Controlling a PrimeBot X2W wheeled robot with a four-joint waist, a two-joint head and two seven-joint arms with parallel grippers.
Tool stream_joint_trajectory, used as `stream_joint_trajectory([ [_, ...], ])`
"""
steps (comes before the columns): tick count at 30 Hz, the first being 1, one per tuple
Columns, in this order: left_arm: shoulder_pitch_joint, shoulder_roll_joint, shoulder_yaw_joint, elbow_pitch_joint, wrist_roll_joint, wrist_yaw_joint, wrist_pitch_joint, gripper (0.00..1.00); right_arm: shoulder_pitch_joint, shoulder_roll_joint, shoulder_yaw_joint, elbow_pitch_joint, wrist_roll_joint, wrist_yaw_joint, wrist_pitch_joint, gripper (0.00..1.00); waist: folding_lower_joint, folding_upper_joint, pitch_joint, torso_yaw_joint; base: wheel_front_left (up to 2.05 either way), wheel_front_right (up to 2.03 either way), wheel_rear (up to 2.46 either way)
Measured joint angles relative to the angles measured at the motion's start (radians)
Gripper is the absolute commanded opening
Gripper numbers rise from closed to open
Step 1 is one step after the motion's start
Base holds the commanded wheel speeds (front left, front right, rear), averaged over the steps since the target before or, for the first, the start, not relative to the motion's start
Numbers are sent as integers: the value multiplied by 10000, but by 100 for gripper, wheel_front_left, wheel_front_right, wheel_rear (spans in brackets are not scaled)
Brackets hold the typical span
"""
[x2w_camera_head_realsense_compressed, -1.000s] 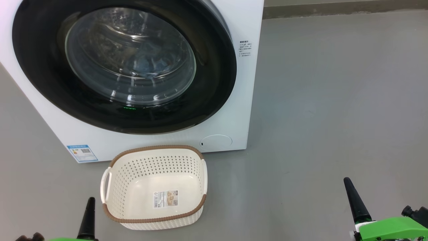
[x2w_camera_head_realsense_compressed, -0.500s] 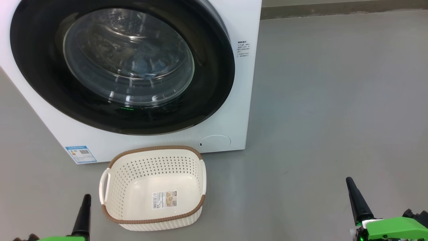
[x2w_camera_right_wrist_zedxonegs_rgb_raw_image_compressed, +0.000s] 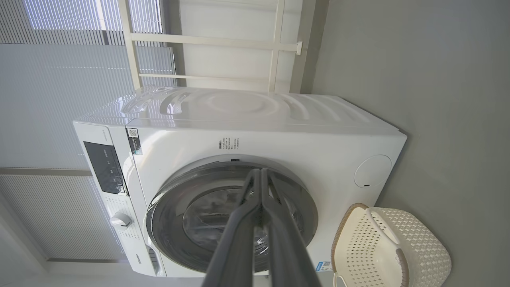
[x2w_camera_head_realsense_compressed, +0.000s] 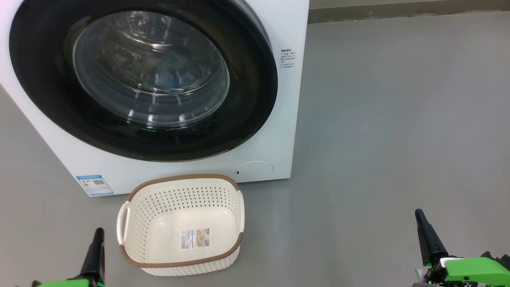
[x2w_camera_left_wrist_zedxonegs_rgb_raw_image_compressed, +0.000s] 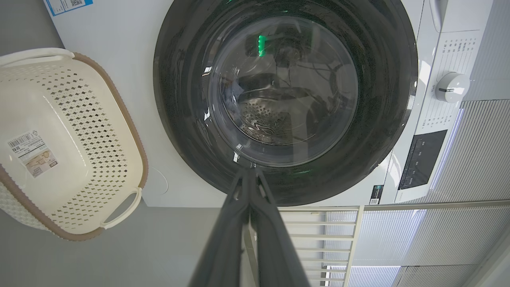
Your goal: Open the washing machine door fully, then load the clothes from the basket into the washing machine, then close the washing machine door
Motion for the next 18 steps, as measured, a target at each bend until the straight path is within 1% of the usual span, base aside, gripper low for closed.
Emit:
stream_joint_trajectory([
  [4,-58,-6,84,40,-420,-82,77,0,-46,0,-61,92,468,0,86,0,0,0,-2,-13,0,0,0],
  [18,-135,-44,119,58,-445,-84,98,0,-190,4,-132,111,470,-2,132,0,0,0,-2,-13,0,0,0],
])
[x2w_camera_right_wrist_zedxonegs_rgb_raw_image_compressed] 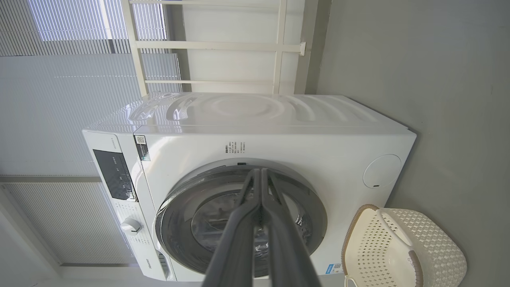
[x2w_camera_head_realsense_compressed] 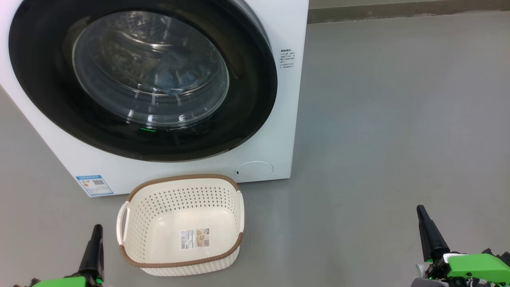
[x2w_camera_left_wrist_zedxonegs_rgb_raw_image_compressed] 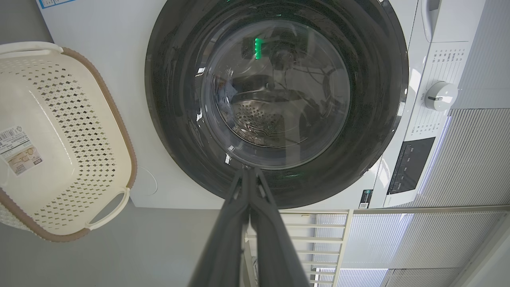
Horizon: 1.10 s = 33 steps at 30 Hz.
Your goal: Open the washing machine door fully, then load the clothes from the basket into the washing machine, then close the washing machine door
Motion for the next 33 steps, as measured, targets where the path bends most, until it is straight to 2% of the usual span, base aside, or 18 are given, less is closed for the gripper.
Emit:
stream_joint_trajectory([
  [33,0,-23,54,2,0,0,12,0,-4,33,-84,4,-15,0,46,0,0,0,0,0,0,0,0],
])
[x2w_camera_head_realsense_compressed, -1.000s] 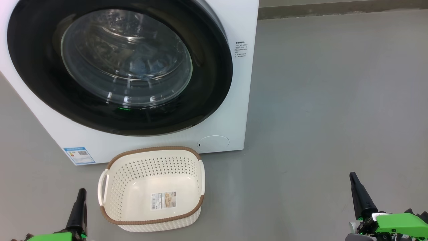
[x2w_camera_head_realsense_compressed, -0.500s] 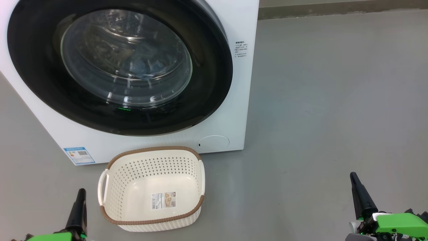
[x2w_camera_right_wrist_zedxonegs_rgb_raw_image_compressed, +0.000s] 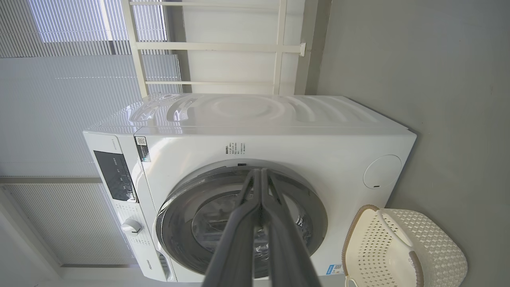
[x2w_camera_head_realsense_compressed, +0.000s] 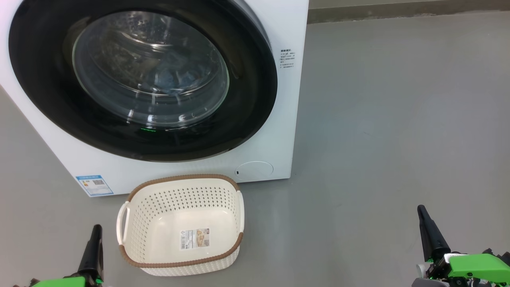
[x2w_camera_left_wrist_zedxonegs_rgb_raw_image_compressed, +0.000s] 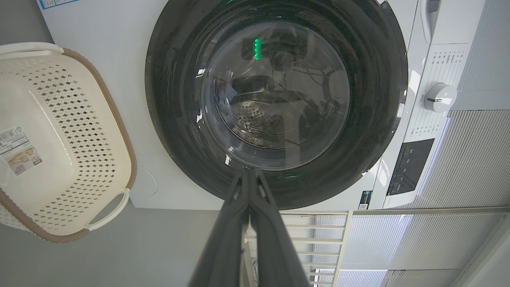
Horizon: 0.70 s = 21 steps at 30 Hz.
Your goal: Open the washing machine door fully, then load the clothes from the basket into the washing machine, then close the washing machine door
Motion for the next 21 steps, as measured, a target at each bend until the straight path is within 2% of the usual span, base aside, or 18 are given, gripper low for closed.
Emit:
stream_joint_trajectory([
  [21,0,-65,33,0,2,0,75,0,-1,44,-36,2,-6,0,71,0,0,0,0,0,0,0,0],
])
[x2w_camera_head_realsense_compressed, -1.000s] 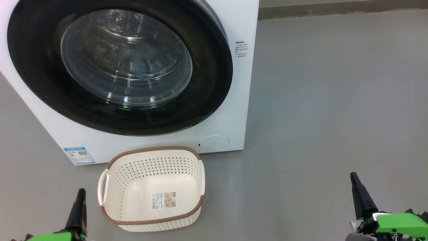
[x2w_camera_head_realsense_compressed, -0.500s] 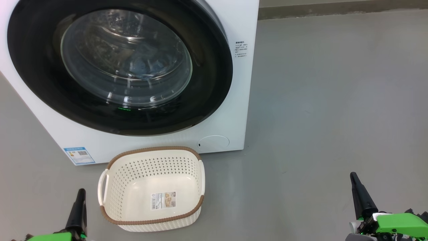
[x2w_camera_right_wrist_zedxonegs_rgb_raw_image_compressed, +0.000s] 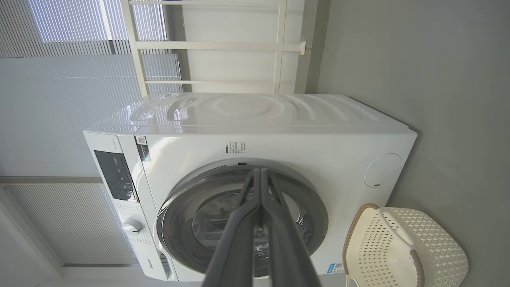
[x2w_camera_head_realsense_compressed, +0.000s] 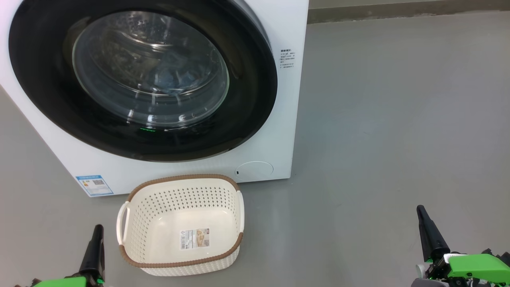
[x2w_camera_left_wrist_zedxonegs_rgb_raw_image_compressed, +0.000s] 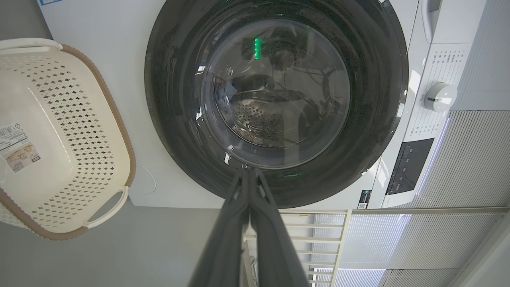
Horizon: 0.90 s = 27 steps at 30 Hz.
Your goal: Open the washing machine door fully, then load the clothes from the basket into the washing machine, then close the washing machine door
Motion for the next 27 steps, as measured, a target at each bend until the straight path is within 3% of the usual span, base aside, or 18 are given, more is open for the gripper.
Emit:
stream_joint_trajectory([
  [27,0,-6,25,0,15,0,12,0,-1,29,-54,2,-59,0,13,0,0,0,0,0,0,0,0],
])
